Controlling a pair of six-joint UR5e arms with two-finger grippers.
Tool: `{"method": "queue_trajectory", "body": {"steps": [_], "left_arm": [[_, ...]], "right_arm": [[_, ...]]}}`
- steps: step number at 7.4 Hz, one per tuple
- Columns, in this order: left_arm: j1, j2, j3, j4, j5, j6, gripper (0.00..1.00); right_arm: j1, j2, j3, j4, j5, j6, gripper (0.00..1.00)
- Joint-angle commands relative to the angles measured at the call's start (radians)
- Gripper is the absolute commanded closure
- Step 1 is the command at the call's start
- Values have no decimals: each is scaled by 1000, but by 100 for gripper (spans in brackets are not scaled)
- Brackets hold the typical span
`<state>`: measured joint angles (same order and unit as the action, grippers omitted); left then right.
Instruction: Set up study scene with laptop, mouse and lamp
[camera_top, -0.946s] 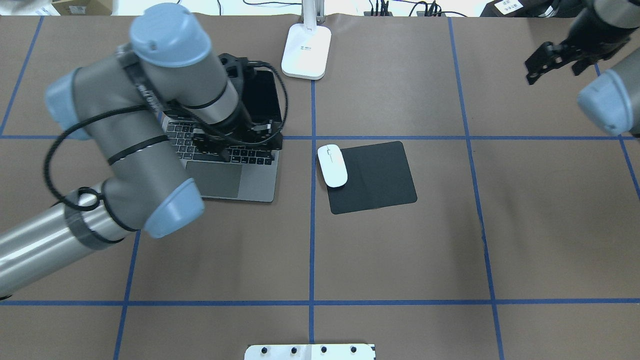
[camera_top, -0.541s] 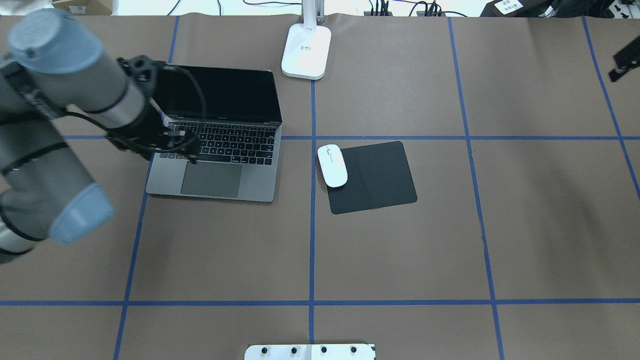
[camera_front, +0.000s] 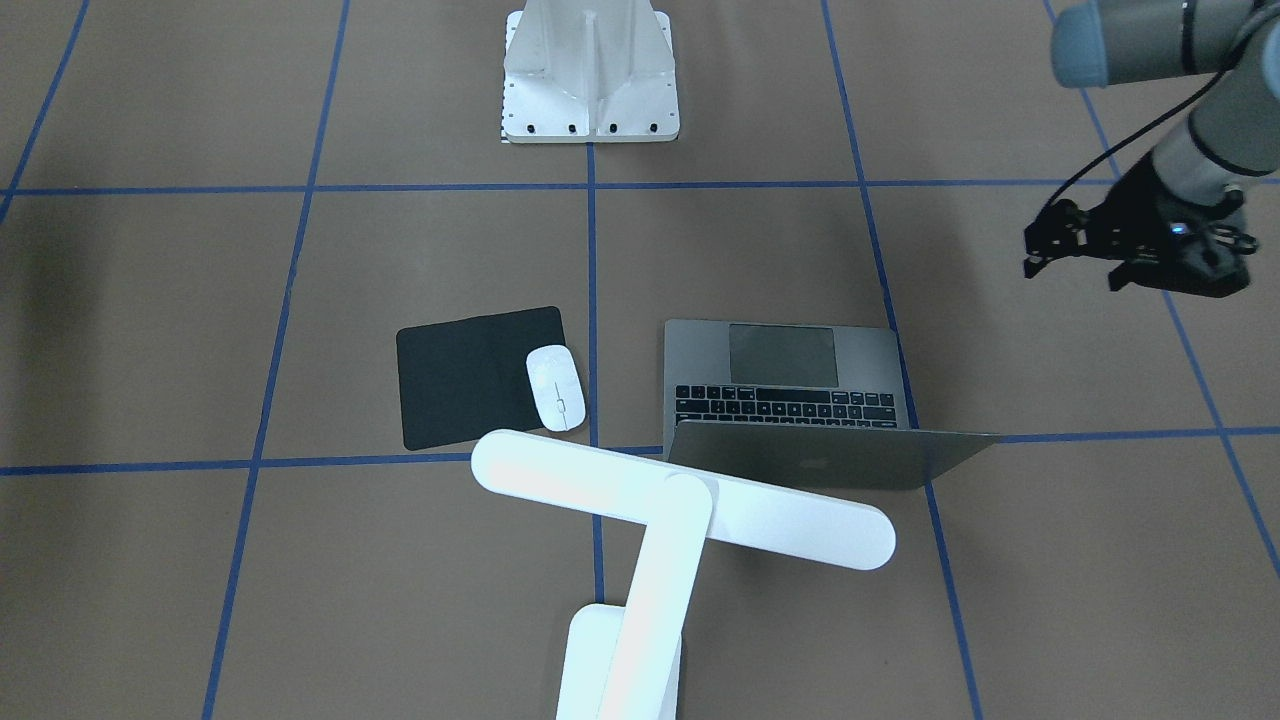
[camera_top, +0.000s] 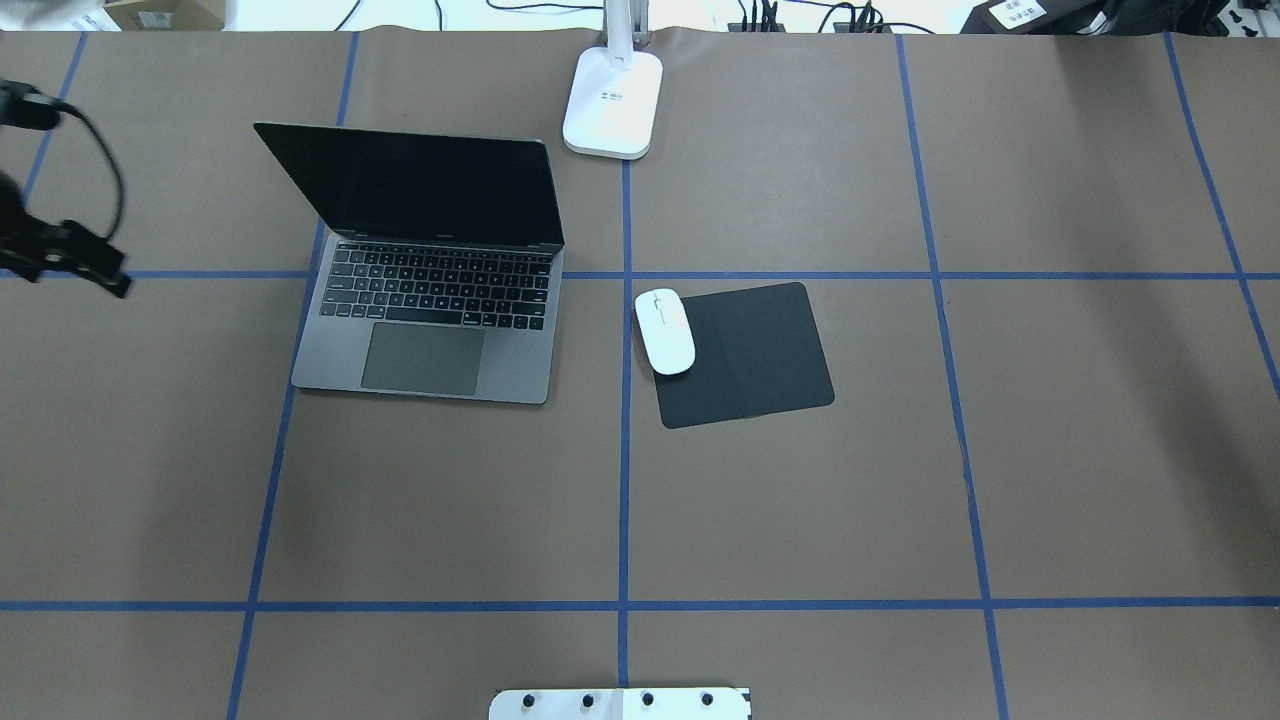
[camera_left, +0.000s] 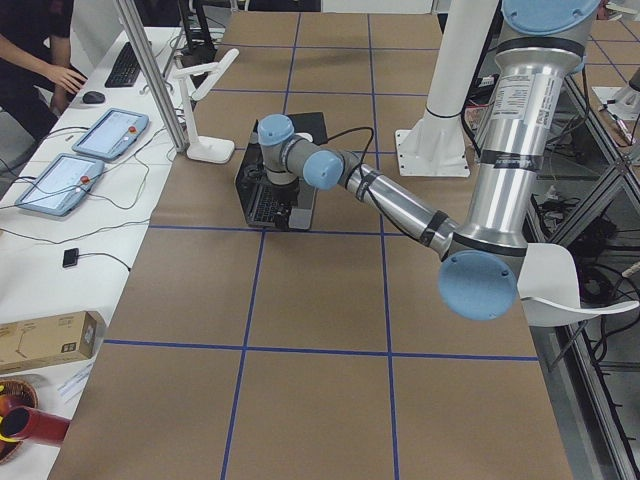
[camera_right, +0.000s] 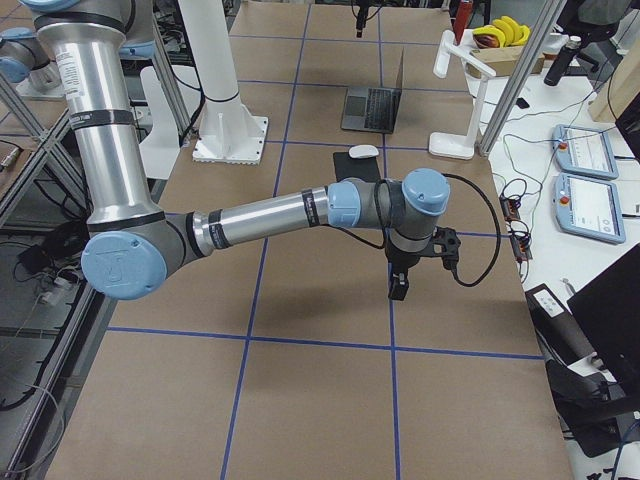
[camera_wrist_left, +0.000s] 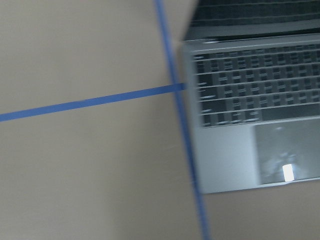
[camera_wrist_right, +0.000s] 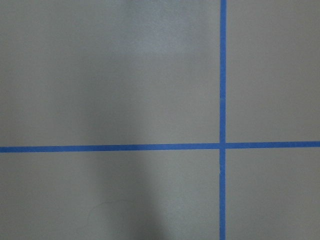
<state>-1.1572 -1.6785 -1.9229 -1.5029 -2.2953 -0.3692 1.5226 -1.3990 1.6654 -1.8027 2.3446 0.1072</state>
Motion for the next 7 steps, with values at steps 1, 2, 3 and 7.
{"method": "queue_trajectory", "body": {"steps": [1, 2, 3, 7], "left_arm": [[-167, 94, 82, -2, -74, 242, 0], [-221, 130, 117, -2, -96, 336, 0], [-251, 166, 122, -2, -124, 351, 0], [-263, 195, 122, -2, -127, 349, 0]], "right_arm": [[4, -8, 5, 0, 1, -1, 0], [4, -8, 5, 0, 1, -1, 0], [4, -9, 5, 0, 1, -1, 0], [4, -12, 7, 0, 1, -3, 0]]}}
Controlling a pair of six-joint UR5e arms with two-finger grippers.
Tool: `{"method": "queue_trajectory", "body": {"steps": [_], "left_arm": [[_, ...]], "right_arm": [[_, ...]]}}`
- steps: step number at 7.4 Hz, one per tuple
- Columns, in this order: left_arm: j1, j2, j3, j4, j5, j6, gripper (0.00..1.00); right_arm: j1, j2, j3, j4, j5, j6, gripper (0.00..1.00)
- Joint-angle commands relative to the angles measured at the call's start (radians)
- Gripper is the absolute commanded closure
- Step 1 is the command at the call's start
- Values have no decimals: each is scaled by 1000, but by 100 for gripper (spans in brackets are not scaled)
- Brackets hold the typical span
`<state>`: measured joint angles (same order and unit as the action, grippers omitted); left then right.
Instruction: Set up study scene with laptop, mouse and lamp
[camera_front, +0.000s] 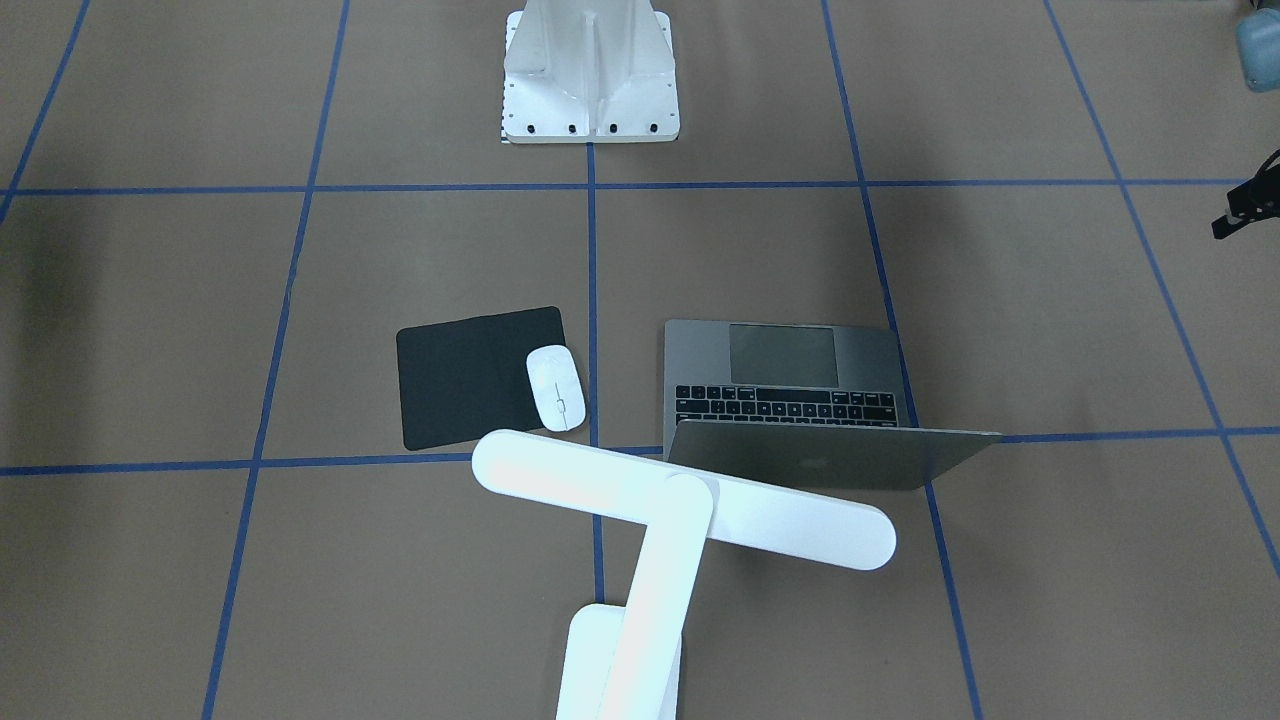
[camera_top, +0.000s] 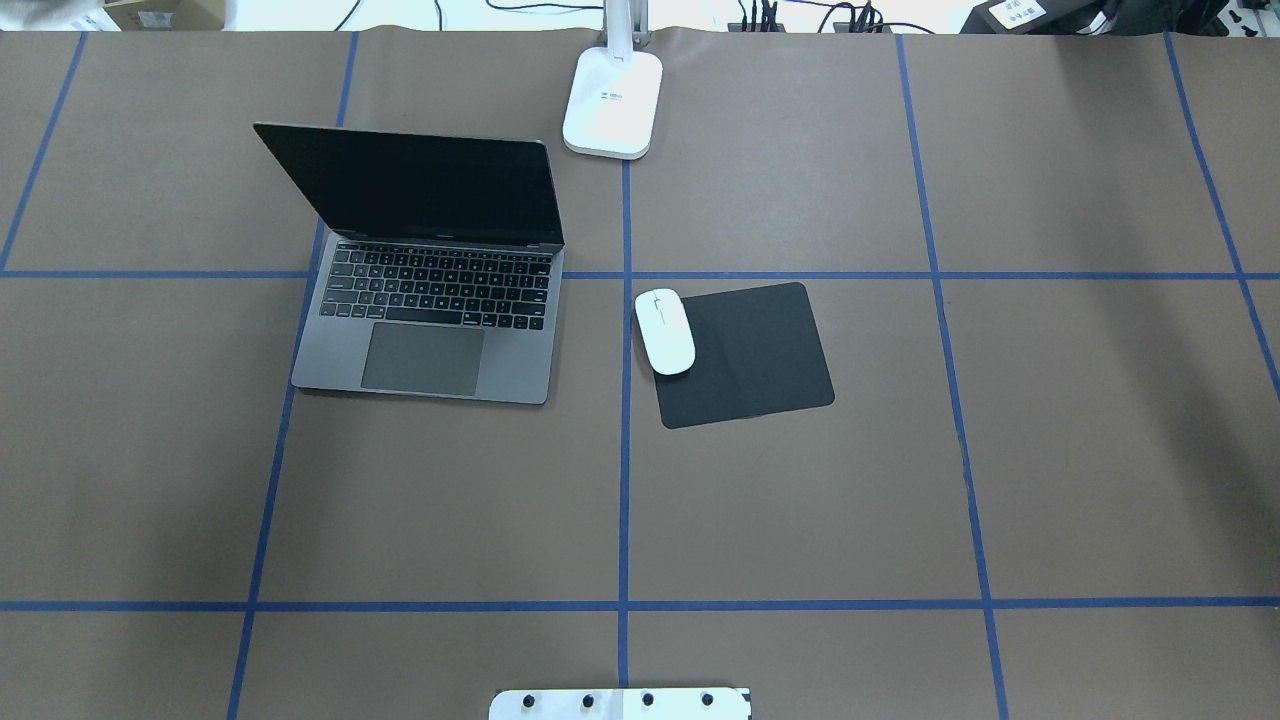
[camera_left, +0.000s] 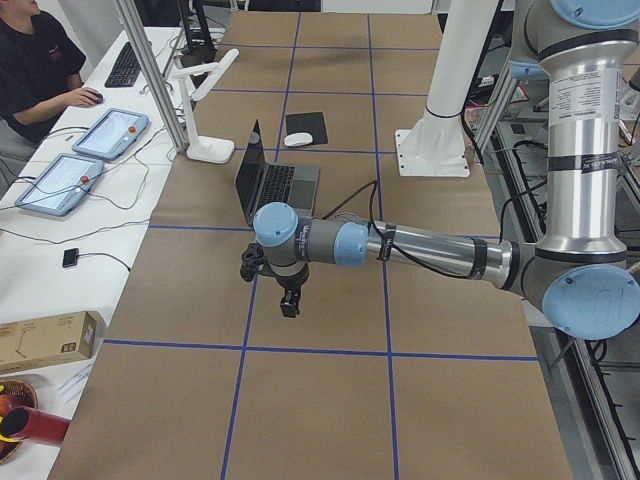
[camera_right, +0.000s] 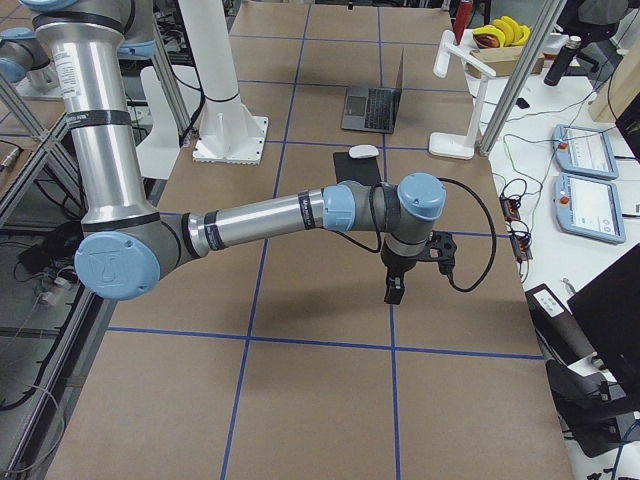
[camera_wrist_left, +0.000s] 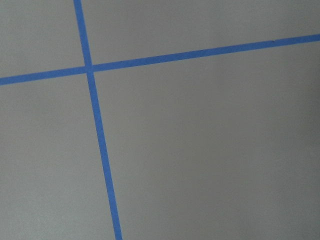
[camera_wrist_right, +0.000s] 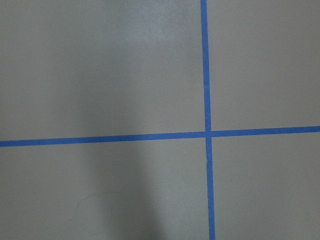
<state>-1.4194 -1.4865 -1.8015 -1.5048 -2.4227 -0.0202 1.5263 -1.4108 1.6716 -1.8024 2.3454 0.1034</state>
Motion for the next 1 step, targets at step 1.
{"method": "queue_trajectory", "body": {"steps": [1], "left_arm": [[-1, 3, 1, 0, 1, 0, 0]], "right_arm": [[0, -1, 0, 2, 0, -1, 0]]}}
